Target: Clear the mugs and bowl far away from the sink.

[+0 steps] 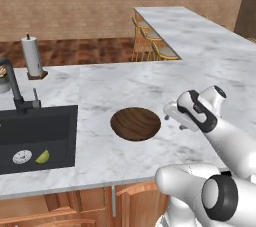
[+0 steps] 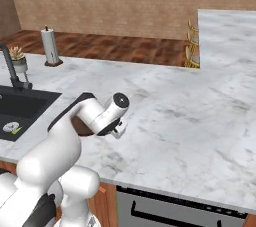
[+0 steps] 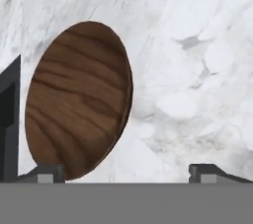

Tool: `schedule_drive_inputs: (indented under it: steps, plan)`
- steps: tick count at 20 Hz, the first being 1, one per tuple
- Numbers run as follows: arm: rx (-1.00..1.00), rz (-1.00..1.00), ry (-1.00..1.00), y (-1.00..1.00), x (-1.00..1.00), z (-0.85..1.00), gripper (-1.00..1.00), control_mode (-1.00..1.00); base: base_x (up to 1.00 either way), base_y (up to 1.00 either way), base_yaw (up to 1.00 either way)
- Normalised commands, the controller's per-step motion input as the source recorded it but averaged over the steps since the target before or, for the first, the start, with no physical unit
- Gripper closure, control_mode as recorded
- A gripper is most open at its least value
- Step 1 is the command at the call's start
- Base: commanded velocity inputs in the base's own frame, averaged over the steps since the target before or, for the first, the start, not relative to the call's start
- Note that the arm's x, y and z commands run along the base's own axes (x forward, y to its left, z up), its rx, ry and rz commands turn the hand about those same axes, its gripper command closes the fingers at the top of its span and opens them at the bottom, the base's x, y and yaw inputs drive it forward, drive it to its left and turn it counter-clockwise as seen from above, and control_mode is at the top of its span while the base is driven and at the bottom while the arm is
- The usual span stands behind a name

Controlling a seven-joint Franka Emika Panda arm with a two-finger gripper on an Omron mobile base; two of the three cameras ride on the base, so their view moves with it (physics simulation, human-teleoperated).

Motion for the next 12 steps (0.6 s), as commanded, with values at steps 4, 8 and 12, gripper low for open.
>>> schedule_drive_inputs:
  steps: [4,8,12]
  plan:
    - [0.0,-0.06,0.0,0.11,0.12,-0.16,-1.0,-1.0,0.0,0.0,0.0]
    - [0.0,-0.07,0.0,0.16,0.22,-0.19,-1.0,-1.0,0.0,0.0,0.0]
    - [0.0,-0.06,0.0,0.13,0.2,-0.2,-1.0,-1.0,0.0,0.0,0.0]
